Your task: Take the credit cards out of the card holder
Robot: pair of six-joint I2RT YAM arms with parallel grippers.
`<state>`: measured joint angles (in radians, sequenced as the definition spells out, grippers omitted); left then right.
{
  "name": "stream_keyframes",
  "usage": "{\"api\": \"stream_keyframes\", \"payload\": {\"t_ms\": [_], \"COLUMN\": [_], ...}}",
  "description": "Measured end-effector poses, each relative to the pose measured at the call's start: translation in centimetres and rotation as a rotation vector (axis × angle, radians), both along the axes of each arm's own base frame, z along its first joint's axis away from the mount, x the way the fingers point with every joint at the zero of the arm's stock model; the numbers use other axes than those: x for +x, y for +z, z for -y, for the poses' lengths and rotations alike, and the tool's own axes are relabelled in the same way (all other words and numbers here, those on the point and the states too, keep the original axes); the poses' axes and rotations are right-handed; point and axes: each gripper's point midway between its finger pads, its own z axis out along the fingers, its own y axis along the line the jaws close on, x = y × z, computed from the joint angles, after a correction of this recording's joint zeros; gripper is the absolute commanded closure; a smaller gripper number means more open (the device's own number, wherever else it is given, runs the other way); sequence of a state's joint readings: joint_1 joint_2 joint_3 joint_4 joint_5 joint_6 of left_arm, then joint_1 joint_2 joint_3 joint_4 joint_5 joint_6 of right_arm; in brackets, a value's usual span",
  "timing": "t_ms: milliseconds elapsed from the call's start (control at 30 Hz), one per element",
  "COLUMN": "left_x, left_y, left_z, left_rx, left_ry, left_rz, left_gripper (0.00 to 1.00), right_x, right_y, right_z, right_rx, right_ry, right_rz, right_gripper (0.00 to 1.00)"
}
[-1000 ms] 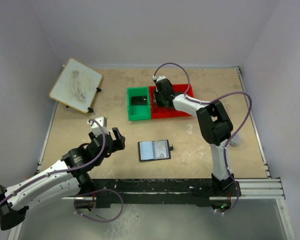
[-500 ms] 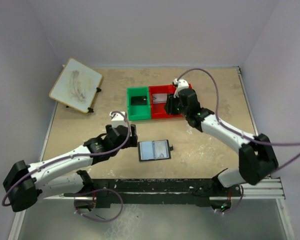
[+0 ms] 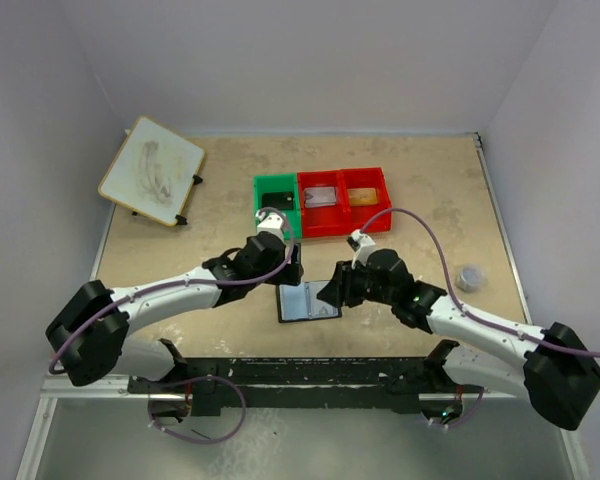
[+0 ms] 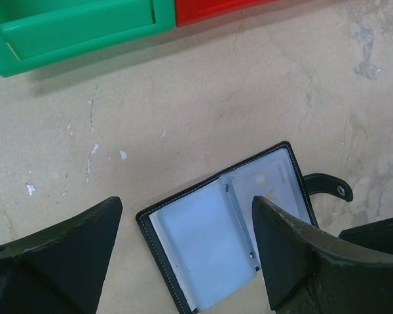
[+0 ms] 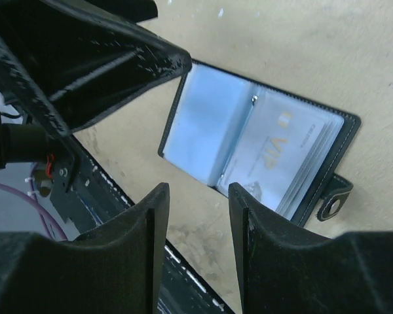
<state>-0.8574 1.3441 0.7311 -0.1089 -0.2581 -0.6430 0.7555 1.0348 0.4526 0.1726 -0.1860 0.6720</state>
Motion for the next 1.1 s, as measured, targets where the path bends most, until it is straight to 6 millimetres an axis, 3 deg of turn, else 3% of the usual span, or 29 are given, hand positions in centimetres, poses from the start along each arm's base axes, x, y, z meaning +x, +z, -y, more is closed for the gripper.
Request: {"api": "stream_keyframes", "payload": {"t_ms": [100, 467, 667, 867, 1100], "left_x": [-0.1, -2.0, -2.8, -3.6, -5.5], "left_y": [-0.1, -3.1, -2.5, -3.1, -5.8], "left_z": [0.5, -0.8, -1.4, -1.5, -2.0], "left_rx": [-0.016, 0.005, -0.017, -0.015, -0.002], "left_ry": [-0.014, 0.001, 0.014, -0.003, -0.023], "left_rz": [-0.007, -0.098, -0.108, -0.141, -0.228], "left_gripper": [0.25, 0.25, 0.26, 0.39, 0.57], "right_x": [-1.0, -0.7, 0.1, 0.4, 0.7], "right_y": [-1.3, -6.8, -6.8, -7.0, -7.3], "right_z": [-0.2, 0.6, 0.7, 1.0, 0.3], "right_rx": [-0.005, -0.165, -0.182, -0.197, -0.175], "right_ry": [0.012, -0.033, -0.064, -0.087, -0.076], "right_rz": [-0.054, -0.184, -0.170, -0.164, -0.164], "right_gripper": [0.55, 0.55, 0.54, 0.55, 0.61]}}
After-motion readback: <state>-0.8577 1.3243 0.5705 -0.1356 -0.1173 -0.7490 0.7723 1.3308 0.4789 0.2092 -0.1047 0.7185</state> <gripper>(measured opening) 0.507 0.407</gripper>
